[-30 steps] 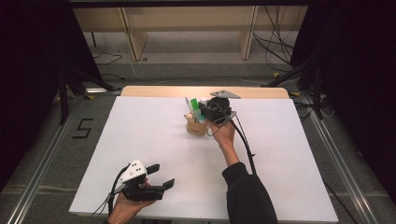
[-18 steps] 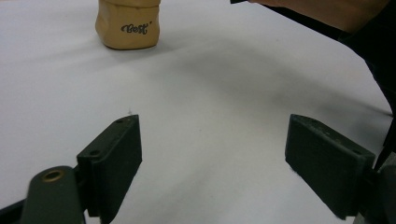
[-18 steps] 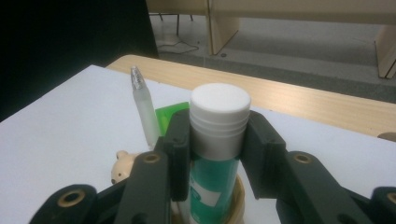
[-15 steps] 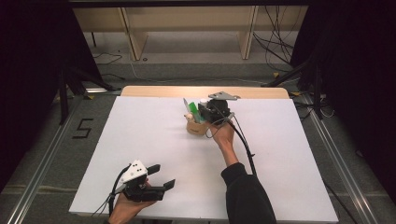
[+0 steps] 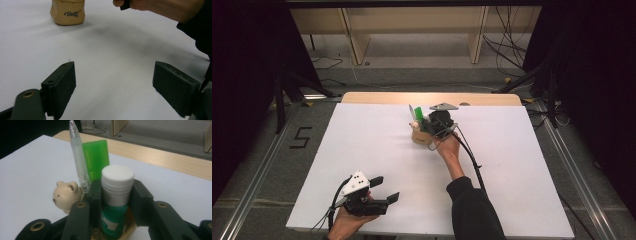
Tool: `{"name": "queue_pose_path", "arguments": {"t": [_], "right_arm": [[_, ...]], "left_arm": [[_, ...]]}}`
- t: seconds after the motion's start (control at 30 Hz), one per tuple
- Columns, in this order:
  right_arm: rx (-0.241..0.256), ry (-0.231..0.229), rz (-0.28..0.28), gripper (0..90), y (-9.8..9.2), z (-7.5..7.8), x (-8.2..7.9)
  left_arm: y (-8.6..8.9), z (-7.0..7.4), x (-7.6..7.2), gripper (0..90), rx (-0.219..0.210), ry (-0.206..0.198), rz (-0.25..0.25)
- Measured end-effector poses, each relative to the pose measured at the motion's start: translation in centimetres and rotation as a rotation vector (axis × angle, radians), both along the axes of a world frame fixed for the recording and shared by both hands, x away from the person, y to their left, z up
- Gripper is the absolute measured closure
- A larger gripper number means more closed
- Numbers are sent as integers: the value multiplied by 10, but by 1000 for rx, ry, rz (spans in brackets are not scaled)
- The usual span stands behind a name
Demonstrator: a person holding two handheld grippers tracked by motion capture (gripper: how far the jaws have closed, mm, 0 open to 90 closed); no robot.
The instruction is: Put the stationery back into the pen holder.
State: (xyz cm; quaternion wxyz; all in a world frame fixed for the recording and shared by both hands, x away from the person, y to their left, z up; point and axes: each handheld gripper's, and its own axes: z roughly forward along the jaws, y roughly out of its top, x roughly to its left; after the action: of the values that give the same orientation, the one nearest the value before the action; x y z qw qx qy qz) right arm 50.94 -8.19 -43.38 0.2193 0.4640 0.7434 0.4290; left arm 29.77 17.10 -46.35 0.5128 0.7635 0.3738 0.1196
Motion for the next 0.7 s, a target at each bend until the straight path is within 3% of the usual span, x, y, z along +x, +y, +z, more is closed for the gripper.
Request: {"name": "queue_pose_path", "arguments": {"t": [0.07, 0.17, 0.37, 0.7], "right_arm": [[11, 5, 6, 637, -2, 1, 0], [50, 2, 7, 518, -7, 8, -1], [69, -21, 26, 487, -16, 24, -9], [93, -21, 44, 426, -29, 36, -20]], "left_arm": [[0, 0, 0, 185, 2, -2, -2], [0, 0, 0, 185, 4, -1, -1], [0, 0, 0, 185, 0, 3, 4], [1, -1, 2, 185, -5, 4, 4]]}}
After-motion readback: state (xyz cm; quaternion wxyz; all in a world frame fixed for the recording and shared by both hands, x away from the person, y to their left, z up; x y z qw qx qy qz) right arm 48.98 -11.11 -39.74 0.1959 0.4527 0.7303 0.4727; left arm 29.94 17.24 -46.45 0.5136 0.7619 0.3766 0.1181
